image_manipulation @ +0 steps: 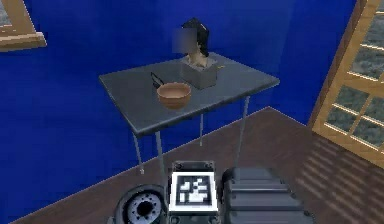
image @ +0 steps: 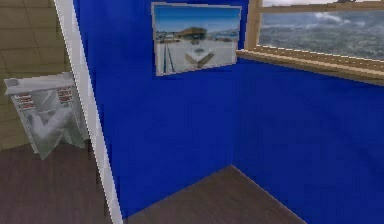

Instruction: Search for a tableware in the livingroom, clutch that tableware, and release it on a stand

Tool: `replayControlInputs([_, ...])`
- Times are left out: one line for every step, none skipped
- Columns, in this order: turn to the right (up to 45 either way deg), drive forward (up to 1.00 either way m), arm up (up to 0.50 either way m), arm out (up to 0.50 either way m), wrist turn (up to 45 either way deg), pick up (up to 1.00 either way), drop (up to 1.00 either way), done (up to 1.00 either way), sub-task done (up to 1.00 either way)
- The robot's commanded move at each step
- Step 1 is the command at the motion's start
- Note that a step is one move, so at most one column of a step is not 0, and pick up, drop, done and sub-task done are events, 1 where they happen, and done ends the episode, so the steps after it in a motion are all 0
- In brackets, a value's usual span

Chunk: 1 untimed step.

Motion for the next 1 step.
replayControlInputs([0.0, 0.0, 0.0, 0.46, 0.0, 0.0, 0.0, 0.0, 0.0])
